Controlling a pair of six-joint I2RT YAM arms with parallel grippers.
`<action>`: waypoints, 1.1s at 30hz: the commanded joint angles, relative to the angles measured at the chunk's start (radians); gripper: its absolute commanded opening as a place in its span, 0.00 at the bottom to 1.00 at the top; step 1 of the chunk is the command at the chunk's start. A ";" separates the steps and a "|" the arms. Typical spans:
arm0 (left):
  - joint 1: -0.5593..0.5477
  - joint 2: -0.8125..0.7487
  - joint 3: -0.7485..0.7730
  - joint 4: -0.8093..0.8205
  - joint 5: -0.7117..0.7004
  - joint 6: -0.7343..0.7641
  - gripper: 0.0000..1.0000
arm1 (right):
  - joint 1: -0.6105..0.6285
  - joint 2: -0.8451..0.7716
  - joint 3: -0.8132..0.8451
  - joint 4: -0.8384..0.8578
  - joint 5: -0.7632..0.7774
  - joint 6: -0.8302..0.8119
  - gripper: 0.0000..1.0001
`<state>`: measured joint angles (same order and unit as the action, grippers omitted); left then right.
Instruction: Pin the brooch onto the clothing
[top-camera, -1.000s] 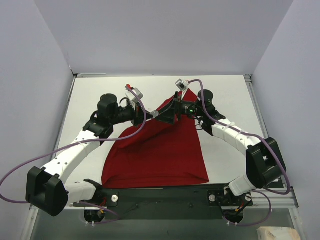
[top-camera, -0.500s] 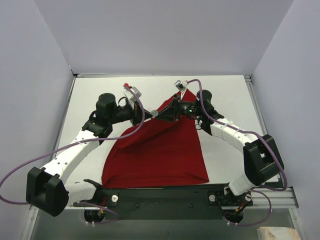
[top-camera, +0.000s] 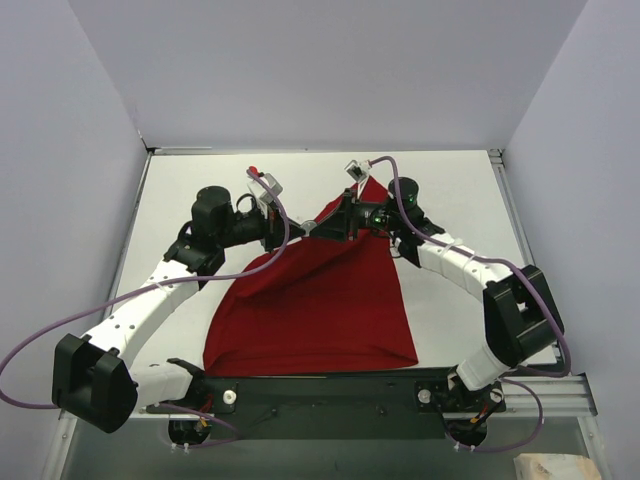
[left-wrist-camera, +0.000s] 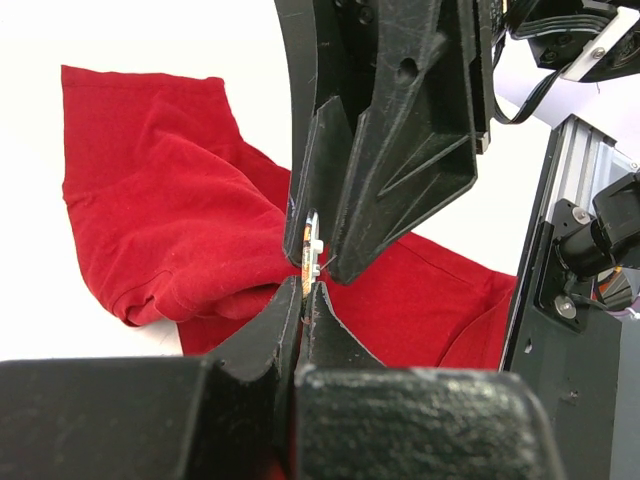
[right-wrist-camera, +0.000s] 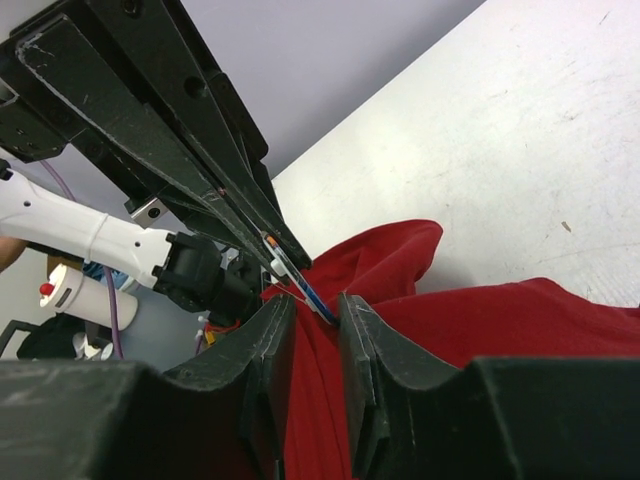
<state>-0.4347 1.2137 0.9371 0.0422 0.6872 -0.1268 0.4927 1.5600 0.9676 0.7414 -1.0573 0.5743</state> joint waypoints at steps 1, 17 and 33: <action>0.004 0.000 0.028 0.061 0.011 0.003 0.00 | 0.033 0.005 0.065 0.050 -0.044 -0.024 0.23; -0.021 0.027 0.074 -0.018 0.005 0.046 0.00 | 0.050 0.026 0.114 -0.037 0.017 -0.040 0.17; -0.045 0.024 0.085 -0.041 -0.029 0.055 0.00 | 0.098 0.012 0.168 -0.229 0.233 -0.062 0.11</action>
<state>-0.4313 1.2385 0.9676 -0.0444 0.5968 -0.0654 0.5419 1.5993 1.0832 0.4774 -0.8898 0.4999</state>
